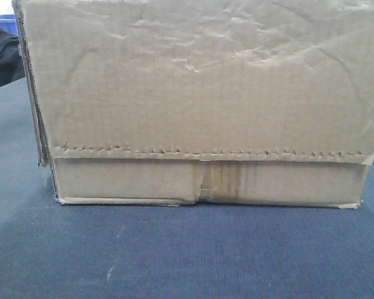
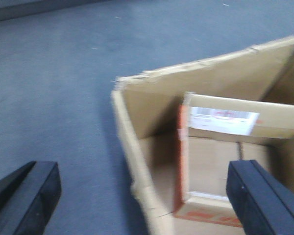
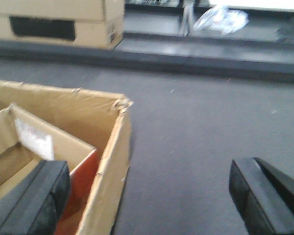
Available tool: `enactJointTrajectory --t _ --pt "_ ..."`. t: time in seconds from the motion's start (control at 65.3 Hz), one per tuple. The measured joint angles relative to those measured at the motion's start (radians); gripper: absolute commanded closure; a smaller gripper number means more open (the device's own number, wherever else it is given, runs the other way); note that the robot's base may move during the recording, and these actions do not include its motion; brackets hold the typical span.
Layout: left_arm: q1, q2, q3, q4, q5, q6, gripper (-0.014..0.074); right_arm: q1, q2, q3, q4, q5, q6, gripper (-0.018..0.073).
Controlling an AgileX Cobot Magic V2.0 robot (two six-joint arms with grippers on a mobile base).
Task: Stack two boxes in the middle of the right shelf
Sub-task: 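Close both grippers on the side walls of the two stacked boxes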
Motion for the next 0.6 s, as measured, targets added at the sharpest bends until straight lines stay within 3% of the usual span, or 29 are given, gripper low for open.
enactJointTrajectory --t 0.153,0.306,0.597 --pt "0.054 -0.023 0.077 -0.036 0.0 0.023 0.0008 0.036 0.151 -0.14 0.0 0.157 -0.005 0.0" --pt "0.058 -0.027 0.185 -0.05 0.0 0.029 0.0008 0.039 0.284 -0.237 0.0 0.296 -0.009 0.0" --pt "0.058 -0.027 0.382 -0.083 -0.002 0.031 0.0008 0.068 0.438 -0.258 0.029 0.389 -0.028 0.0"
